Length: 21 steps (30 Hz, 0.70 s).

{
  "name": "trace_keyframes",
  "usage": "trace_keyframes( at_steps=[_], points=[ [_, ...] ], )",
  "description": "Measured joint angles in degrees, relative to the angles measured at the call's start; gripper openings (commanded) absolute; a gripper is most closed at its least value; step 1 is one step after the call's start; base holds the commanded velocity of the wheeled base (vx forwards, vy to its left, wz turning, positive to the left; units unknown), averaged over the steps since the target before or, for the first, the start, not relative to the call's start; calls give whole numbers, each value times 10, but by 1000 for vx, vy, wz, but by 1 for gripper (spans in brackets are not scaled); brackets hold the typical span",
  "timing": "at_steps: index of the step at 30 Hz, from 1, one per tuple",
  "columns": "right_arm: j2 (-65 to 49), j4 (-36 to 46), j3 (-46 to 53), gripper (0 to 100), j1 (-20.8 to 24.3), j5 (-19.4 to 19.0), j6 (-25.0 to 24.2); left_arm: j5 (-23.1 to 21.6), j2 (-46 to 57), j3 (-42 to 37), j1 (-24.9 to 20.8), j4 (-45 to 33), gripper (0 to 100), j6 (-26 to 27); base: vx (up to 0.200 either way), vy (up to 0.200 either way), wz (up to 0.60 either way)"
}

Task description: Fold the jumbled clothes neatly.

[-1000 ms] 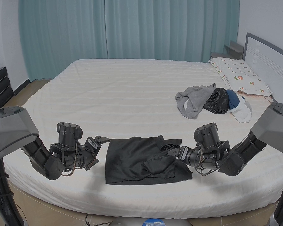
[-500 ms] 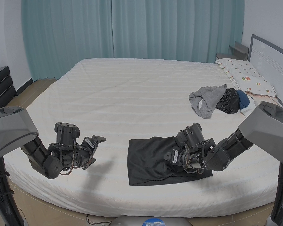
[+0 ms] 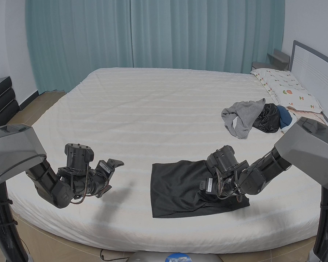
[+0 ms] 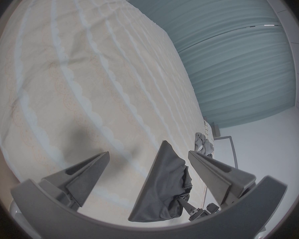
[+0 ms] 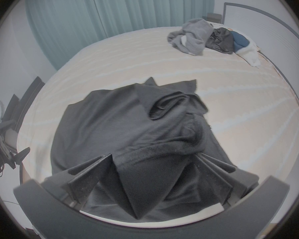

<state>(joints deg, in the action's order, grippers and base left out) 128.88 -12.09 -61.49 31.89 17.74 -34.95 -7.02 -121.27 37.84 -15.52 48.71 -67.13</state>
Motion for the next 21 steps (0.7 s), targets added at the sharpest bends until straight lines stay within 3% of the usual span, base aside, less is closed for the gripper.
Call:
trace_keyframes(
  at_steps=[8, 21],
  points=[
    [-46, -1, 74, 100, -37, -9, -7, 0, -1, 0, -1, 0, 100, 0, 0, 0, 0],
    [-126, -102, 249, 100, -125, -89, -8, 1, -4, -1, -5, 0, 100, 1, 0, 0, 0]
  ],
)
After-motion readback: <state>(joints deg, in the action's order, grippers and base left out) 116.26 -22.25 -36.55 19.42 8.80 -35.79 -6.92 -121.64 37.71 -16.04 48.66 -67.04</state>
